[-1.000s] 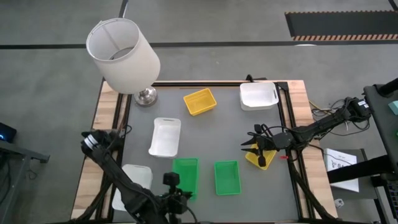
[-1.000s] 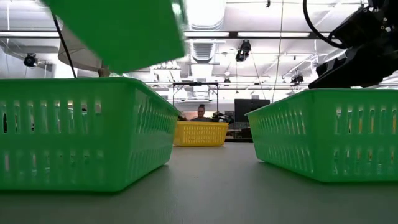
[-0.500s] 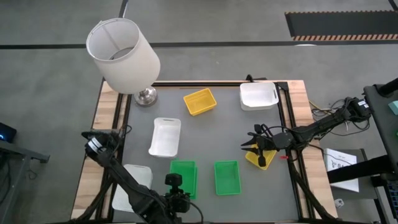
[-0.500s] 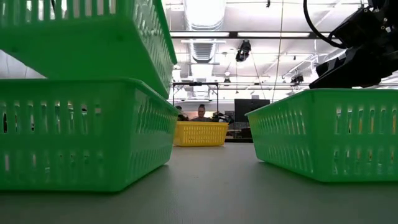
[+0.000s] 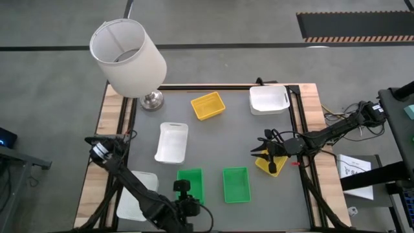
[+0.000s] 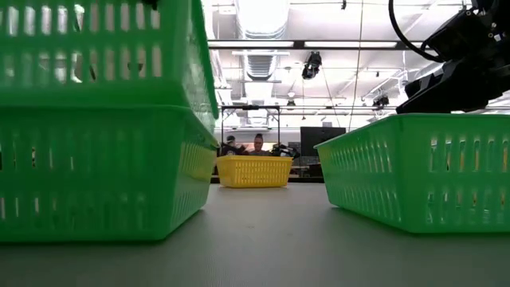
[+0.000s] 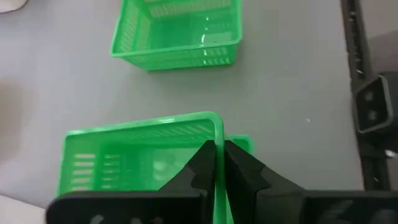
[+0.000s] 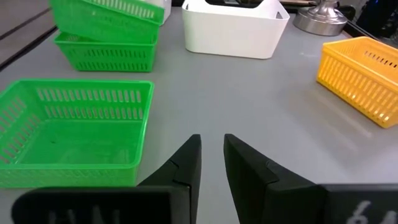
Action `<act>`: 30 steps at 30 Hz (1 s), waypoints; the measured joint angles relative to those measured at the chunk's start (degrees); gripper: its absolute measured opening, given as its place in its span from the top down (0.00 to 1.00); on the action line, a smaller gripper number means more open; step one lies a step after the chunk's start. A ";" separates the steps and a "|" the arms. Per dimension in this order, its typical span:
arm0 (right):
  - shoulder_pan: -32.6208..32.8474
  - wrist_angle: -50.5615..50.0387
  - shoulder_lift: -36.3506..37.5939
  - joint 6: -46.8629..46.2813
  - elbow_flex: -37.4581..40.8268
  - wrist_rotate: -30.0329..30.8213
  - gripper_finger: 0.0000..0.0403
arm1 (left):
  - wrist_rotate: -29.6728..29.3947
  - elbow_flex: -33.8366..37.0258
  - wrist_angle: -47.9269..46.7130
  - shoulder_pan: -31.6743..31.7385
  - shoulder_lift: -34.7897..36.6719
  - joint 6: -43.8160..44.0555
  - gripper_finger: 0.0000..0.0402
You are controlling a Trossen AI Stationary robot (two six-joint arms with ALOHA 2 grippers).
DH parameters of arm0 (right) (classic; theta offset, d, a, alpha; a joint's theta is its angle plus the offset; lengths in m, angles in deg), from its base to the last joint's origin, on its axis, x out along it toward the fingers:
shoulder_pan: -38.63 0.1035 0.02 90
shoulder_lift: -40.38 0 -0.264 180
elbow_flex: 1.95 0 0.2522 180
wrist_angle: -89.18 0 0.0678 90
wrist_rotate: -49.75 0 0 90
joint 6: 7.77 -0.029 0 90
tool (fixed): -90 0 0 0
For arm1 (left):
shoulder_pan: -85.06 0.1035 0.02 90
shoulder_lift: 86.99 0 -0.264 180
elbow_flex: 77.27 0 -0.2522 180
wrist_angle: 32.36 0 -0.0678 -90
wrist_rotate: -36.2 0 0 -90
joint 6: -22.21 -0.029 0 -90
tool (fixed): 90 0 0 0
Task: Stack baskets by color
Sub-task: Stack the top left green bin on the bottom left green bin, then stack the middle white bin on the top white bin
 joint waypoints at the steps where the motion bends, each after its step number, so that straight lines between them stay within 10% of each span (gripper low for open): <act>1: 0.00 0.00 0.00 0.00 0.00 0.00 0.85 | -0.01 0.15 0.03 0.12 0.00 0.01 0.96; 14: 0.00 0.00 0.00 -0.02 0.00 0.00 0.85 | 2.11 1.22 0.44 2.02 1.26 0.10 0.75; 30: 0.00 1.98 -0.03 -0.01 0.00 0.00 0.85 | 6.74 2.41 1.02 5.21 3.01 -5.93 0.74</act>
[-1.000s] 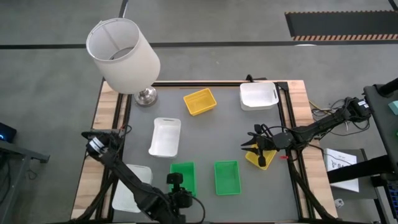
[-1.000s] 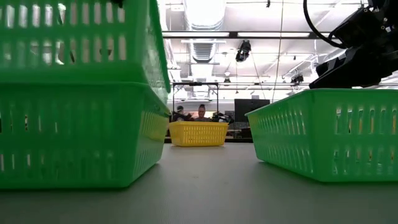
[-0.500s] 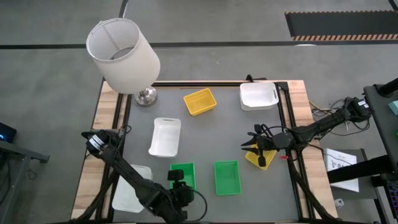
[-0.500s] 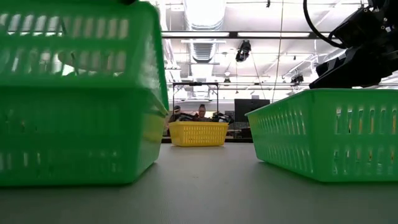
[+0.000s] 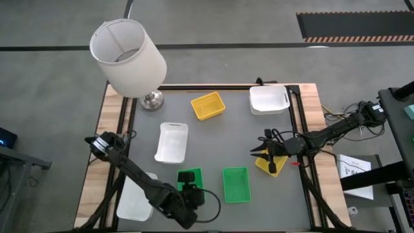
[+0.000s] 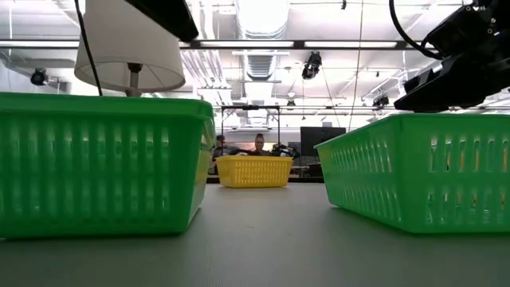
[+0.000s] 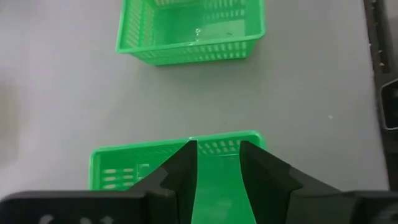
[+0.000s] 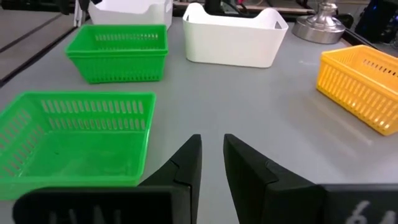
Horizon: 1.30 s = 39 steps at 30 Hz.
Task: Stack baskets by color
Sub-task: Stack the middle white bin on the top white bin
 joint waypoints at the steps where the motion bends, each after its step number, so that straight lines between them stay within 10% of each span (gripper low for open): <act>1: 0.00 0.02 -0.01 0.01 0.00 0.00 0.85 | 0.40 -0.15 0.09 -0.06 0.24 -0.02 0.74; 19: 0.00 1.02 -0.05 0.19 0.00 0.00 0.85 | 0.21 -0.03 2.24 -0.13 9.05 -0.80 0.74; 32: 0.00 1.29 -0.06 0.91 0.00 0.00 0.86 | -0.44 14.53 15.27 -0.07 8.62 -8.58 0.98; 39: 0.30 3.42 -0.08 -3.28 0.00 -0.22 0.86 | -5.15 17.79 27.80 3.05 9.35 -28.99 1.00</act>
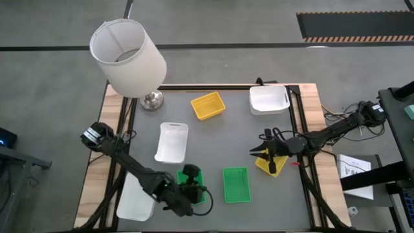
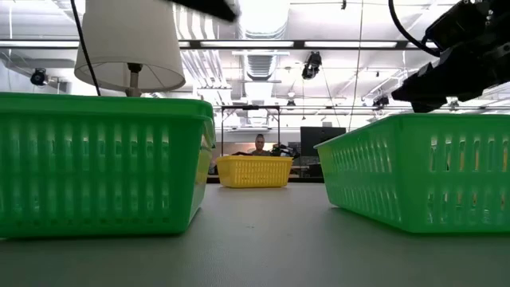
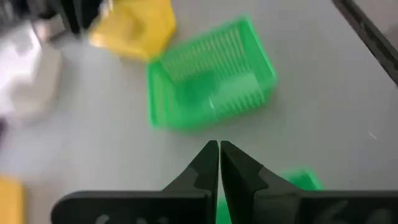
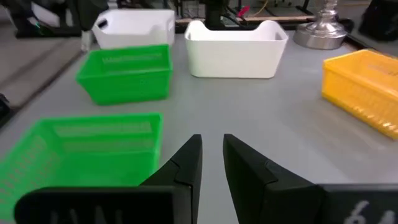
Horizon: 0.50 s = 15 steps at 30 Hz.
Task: Stack baskets by color
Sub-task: Stack the middle white bin on the top white bin
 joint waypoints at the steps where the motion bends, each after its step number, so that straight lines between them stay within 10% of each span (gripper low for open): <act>1: 0.10 0.05 0.00 -0.84 -0.10 -0.75 0.86 | 0.02 0.10 1.88 0.64 0.24 -3.74 1.00; 15: 6.46 -15.92 -1.56 -5.49 -12.29 -1.79 0.86 | 5.97 1.56 6.10 9.00 2.59 -19.00 1.00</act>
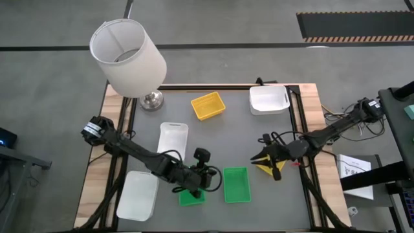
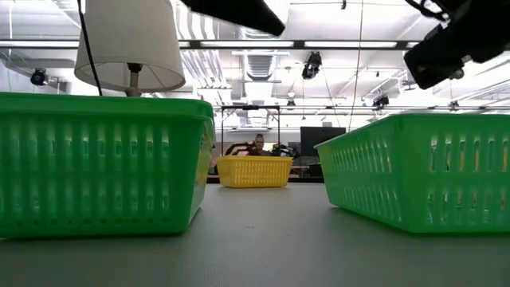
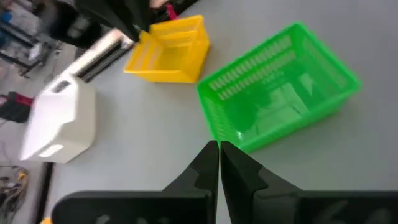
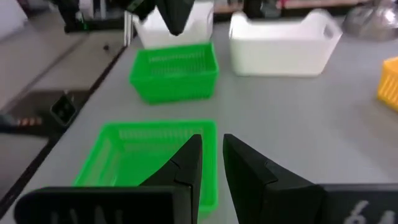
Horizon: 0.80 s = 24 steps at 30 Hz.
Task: Stack baskets by color
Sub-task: Stack the middle white bin on the top white bin
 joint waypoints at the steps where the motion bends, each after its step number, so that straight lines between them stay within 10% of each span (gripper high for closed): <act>1: 0.35 -3.56 -0.28 -0.93 -1.53 -0.09 0.86 | 0.25 0.69 0.85 -0.10 0.00 -0.04 1.00; 11: 2.77 -35.39 -5.50 -10.16 -15.32 -3.85 0.86 | 0.10 7.02 11.84 -0.88 1.07 0.05 1.00; 24: 2.33 -36.70 -10.45 -12.62 -17.82 -1.76 0.86 | -1.38 6.96 11.02 -1.09 1.75 0.01 1.00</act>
